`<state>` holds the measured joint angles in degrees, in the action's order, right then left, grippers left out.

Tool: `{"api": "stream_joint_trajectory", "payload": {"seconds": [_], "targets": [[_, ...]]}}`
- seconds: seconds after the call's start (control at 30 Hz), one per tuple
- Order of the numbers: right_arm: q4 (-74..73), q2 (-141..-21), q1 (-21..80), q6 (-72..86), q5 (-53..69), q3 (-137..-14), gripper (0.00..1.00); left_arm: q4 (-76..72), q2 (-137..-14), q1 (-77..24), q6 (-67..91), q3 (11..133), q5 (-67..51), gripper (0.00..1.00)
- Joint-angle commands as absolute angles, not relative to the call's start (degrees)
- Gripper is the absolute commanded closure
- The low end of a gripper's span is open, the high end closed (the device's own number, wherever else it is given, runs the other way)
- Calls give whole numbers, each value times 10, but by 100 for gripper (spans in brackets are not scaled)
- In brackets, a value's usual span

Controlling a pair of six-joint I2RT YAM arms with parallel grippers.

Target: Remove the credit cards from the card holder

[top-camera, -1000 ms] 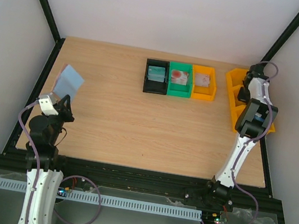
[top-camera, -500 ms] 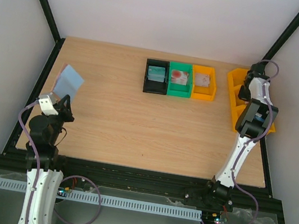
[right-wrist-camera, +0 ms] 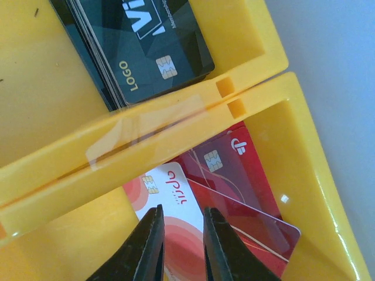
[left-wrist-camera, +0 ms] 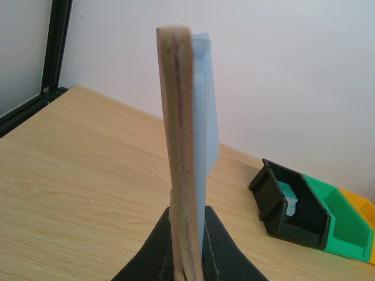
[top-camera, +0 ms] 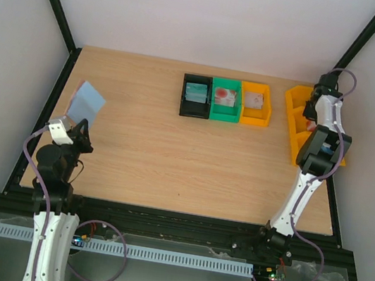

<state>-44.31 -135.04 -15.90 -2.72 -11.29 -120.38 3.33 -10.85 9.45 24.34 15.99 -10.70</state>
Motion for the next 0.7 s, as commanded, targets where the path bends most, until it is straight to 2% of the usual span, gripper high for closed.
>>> {"api": "stream_joint_trajectory", "payload": {"seconds": [0.0, 0.47, 0.67], "targets": [[-437, -1312, -163, -18, -109, -1217, 82, 9, -105, 98, 231, 160, -111, 95], [-397, -1263, -195, 43, 21, -1212, 77, -5, -98, 96, 220, 159, -177, 95], [-342, -1255, -197, 89, 72, -1171, 75, -16, -89, 96, 223, 157, -198, 95]]}}
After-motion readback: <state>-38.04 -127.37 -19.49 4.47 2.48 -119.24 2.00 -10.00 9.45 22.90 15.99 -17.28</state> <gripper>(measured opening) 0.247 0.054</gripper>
